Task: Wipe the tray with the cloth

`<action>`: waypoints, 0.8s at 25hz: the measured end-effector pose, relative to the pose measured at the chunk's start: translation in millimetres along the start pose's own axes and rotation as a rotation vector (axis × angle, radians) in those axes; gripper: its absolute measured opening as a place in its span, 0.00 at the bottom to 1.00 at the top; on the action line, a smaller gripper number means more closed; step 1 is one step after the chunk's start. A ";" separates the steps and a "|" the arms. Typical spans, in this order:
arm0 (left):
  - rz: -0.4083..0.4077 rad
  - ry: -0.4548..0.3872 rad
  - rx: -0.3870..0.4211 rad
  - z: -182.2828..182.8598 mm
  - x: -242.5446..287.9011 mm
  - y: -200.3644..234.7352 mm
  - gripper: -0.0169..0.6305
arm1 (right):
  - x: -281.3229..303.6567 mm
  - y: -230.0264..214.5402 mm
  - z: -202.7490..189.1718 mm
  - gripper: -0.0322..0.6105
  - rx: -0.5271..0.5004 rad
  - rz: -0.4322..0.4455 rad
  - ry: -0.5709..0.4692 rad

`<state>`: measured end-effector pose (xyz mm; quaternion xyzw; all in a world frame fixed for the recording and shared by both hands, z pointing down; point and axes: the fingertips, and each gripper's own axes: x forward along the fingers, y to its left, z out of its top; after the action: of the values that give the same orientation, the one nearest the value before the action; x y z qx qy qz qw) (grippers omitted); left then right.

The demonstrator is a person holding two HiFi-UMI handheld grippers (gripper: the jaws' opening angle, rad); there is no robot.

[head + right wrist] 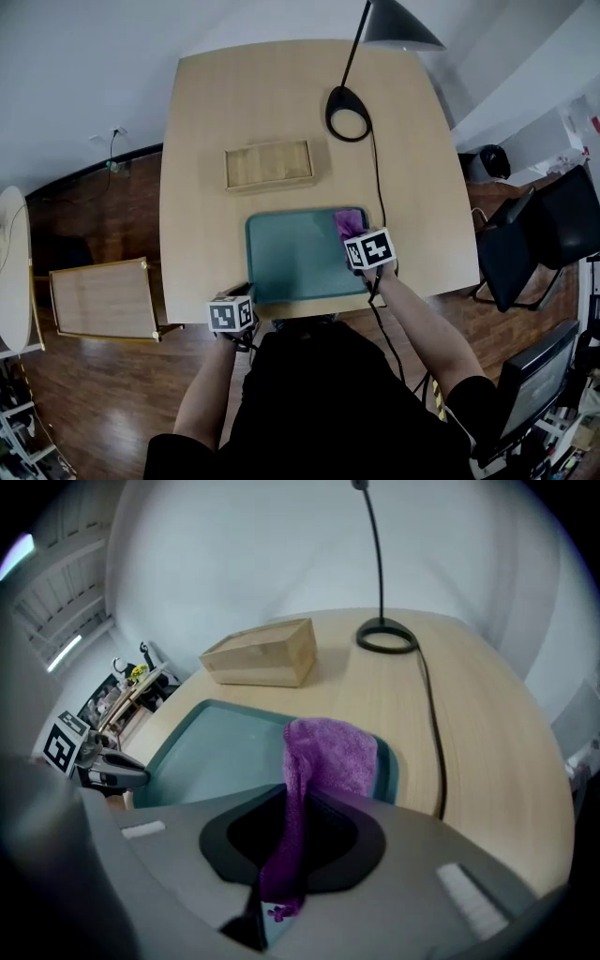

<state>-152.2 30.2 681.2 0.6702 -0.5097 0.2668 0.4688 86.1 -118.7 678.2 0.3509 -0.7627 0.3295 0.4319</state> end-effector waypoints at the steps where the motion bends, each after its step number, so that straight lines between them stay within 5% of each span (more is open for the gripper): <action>1: 0.004 -0.001 -0.001 0.3 -1.3 -0.1 0.11 | 3.6 8.4 14.9 0.12 -0.048 0.010 -0.004; 9: -0.008 -0.019 -0.015 2.7 -4.9 -3.0 0.11 | 45.8 151.5 103.1 0.12 -0.665 0.144 0.000; 14: -0.014 -0.023 -0.016 3.0 -3.0 -3.3 0.11 | 61.2 217.7 96.3 0.12 -0.747 0.252 0.026; 20: -0.043 -0.029 -0.053 2.1 -4.2 -2.0 0.10 | 47.5 254.6 35.3 0.12 -0.895 0.390 0.158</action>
<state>-152.0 30.3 676.1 0.6721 -0.5088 0.2331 0.4848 -155.8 -22.4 655.2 -0.0443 -0.8457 0.0698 0.5272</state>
